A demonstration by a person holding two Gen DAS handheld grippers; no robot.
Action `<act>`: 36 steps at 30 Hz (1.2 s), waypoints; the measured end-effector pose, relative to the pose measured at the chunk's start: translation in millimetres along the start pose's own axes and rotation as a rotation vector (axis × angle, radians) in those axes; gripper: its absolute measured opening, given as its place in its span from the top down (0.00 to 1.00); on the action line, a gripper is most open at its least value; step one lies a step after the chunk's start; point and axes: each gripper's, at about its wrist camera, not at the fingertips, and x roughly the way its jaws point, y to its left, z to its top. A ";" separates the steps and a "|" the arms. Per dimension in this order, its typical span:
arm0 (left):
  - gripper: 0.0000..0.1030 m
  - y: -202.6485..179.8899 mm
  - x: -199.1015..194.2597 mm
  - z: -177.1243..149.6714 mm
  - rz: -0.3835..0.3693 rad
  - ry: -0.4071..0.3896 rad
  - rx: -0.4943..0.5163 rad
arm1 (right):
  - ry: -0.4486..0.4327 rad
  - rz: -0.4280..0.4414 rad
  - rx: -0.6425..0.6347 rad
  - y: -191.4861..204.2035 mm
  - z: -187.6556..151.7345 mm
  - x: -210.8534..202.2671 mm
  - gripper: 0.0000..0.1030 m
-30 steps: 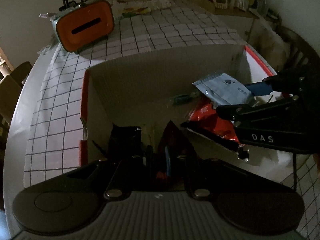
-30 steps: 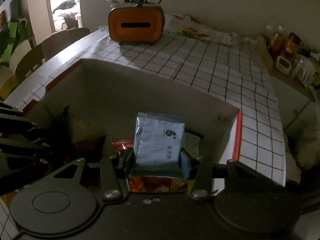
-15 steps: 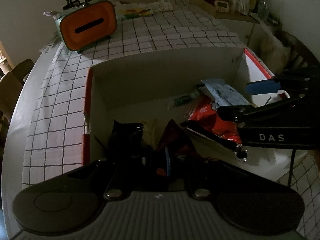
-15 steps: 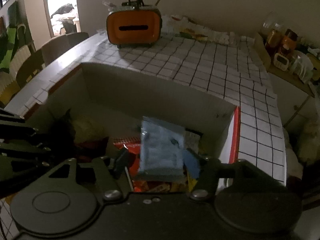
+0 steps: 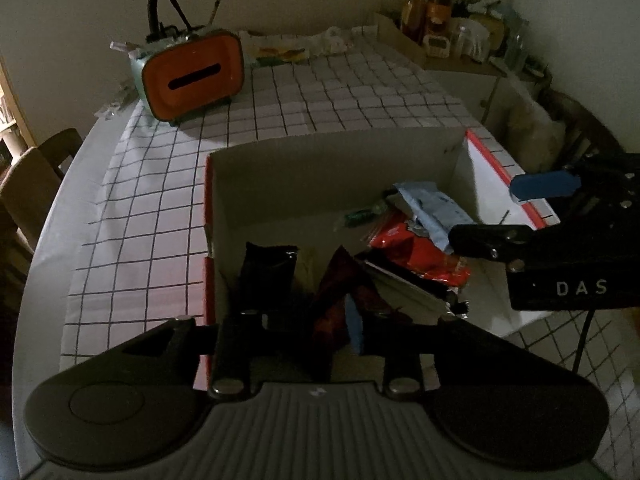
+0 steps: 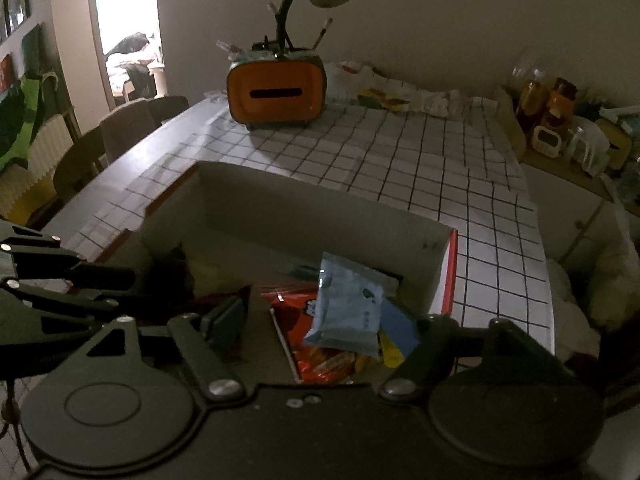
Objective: Organize snacks
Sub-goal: 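Open both tools to release the teal candy and grey-blue packet into the box, then move both tools back toward the gold wrapper and dark foil bag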
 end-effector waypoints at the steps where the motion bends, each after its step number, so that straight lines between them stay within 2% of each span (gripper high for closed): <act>1: 0.61 0.0 -4.9 -1.5 0.000 -0.007 0.001 | -0.004 0.003 0.004 2.4 -2.1 -5.2 0.22; 2: 0.50 0.2 -9.8 -2.8 0.000 -0.018 0.002 | -0.006 0.008 0.006 4.5 -3.7 -9.6 0.22; 4: 0.38 0.4 -19.4 -5.9 0.001 -0.042 0.003 | -0.012 0.008 0.005 9.4 -7.0 -18.1 0.21; 11: 0.32 -0.2 -50.1 -20.4 -0.011 -0.085 0.014 | -0.035 0.026 0.003 25.1 -19.7 -50.0 0.19; 14: 0.30 0.1 -61.6 -26.7 -0.019 -0.098 0.014 | -0.054 0.028 0.006 30.8 -25.3 -63.3 0.08; 21: 0.20 2.8 -89.4 -45.6 -0.033 -0.138 0.023 | -0.072 0.062 0.008 44.9 -39.4 -88.8 0.07; 24: 0.17 5.2 -98.6 -55.4 -0.040 -0.149 0.031 | -0.086 0.071 0.003 53.2 -45.9 -98.2 0.00; 30: 0.15 12.7 -114.8 -76.4 -0.045 -0.165 0.044 | -0.095 0.107 -0.013 70.8 -57.3 -107.4 0.00; 36: 0.07 27.1 -117.6 -106.9 -0.044 -0.151 0.030 | -0.076 0.156 -0.004 86.0 -75.9 -102.9 0.00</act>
